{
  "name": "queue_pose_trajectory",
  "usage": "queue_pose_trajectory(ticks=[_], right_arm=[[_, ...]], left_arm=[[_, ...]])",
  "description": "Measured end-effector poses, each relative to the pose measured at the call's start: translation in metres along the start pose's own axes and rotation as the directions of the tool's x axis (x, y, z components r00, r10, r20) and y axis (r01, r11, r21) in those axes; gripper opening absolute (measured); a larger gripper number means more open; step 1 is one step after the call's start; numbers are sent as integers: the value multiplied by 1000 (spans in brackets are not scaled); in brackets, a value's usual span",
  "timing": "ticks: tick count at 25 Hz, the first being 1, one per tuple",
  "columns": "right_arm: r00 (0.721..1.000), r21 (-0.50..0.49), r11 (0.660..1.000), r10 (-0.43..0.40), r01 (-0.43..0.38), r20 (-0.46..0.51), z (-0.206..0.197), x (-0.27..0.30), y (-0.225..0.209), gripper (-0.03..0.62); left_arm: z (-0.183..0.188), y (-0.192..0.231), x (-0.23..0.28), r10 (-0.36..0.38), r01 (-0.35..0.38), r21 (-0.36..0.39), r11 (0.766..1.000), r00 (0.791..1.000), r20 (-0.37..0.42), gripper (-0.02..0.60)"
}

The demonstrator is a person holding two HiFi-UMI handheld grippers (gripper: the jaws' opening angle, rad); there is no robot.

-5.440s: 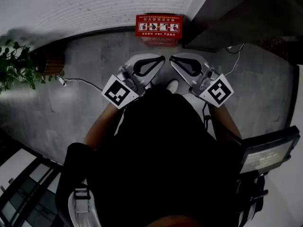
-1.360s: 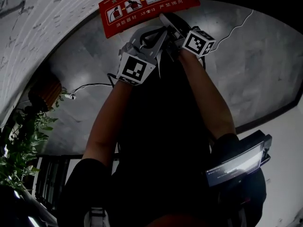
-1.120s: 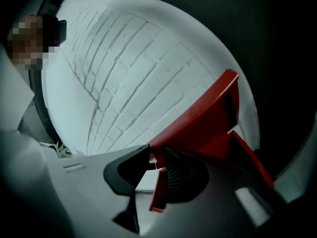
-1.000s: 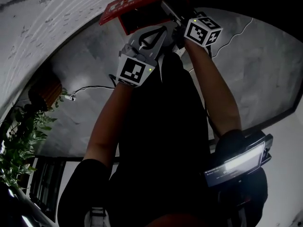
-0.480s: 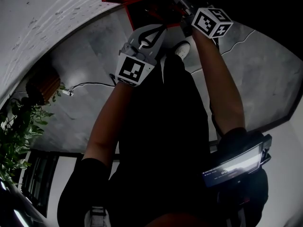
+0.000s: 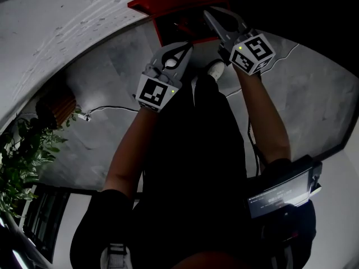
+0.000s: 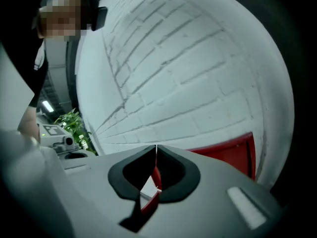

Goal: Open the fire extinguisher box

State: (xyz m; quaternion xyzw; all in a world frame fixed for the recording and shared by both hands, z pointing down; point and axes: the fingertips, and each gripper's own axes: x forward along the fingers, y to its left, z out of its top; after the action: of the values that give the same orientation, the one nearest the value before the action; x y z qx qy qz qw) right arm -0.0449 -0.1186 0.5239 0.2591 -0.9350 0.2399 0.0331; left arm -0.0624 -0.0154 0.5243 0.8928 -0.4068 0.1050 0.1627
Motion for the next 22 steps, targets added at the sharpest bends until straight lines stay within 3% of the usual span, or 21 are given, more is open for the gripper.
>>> queue_pose_trajectory(ticks=[4,7,11,13,15,19,22], right_arm=[[996,-184,978,90,-94,-28,38,-33,62,9],[992,-259,958,118,-124,-38,72,-60,107,8],[989,-268,953,143,-144,-21,121,-95,157,8],[987,-291,944,158,-158,-24,135,-106,175,8],[982,-314,932,190,-183,-6,142,-108,188,9],[975,-286,934,224,-213,5,163,-133,223,9],[973,-317,924,231,-214,18,182,-144,238,9]], left_arm=[[47,-21,-25,-24,24,13,1000,999,30,2],[89,-40,-42,-42,40,23,999,997,67,2],[151,-60,-66,-34,33,13,999,993,116,2],[172,-68,-74,-41,35,54,998,992,122,2],[181,-69,-77,-46,32,99,995,988,144,2],[199,-91,-101,-36,24,89,996,989,144,2],[217,-96,-107,-38,10,143,990,980,194,2]])
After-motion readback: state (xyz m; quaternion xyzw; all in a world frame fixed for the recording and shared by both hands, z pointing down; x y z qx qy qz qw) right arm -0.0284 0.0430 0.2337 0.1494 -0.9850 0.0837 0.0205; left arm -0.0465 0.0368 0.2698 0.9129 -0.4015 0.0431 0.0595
